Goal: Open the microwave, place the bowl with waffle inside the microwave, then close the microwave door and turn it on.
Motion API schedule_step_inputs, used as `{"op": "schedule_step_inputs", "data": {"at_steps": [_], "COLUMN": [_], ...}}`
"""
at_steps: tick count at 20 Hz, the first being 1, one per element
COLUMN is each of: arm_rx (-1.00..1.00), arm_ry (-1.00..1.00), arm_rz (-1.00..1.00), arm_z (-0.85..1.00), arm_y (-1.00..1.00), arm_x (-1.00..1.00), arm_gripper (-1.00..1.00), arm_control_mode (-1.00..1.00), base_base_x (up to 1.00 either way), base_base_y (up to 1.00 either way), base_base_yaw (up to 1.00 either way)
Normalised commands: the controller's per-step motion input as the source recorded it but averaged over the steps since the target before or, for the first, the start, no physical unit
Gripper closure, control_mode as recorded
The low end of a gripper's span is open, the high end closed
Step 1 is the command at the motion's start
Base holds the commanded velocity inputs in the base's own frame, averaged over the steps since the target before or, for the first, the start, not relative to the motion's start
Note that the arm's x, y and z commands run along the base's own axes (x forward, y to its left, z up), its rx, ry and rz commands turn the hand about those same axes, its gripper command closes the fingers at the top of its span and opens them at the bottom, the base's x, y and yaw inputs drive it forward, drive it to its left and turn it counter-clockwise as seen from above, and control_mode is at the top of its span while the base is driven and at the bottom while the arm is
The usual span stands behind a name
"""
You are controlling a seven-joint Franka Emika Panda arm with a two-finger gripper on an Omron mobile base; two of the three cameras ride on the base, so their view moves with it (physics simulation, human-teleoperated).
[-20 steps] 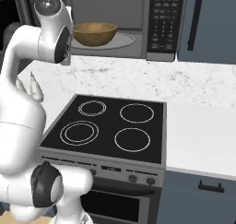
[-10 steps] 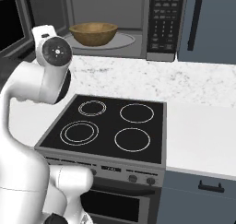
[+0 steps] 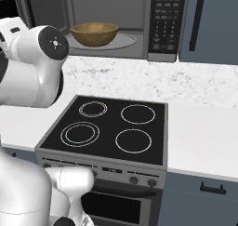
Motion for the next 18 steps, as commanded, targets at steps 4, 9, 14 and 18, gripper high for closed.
{"op": "schedule_step_inputs", "data": {"at_steps": [4,9,14,18], "arm_rx": [0.00,-0.01,-0.04,-0.09], "arm_ry": [-0.06,-0.11,-0.03,0.00], "arm_rz": [0.04,0.00,-0.15,-0.30], "arm_z": [-0.11,-0.19,-0.25,-0.33], "arm_y": [0.03,0.44,0.86,1.00], "arm_x": [-1.00,-1.00,-0.97,-0.20], "arm_gripper": [-1.00,-1.00,-1.00,-1.00], "arm_control_mode": [-1.00,-1.00,-1.00,-1.00], "base_base_x": [0.00,0.00,0.00,0.00], "base_base_y": [0.00,0.00,0.00,0.00], "base_base_yaw": [0.00,0.00,0.00,0.00]}}
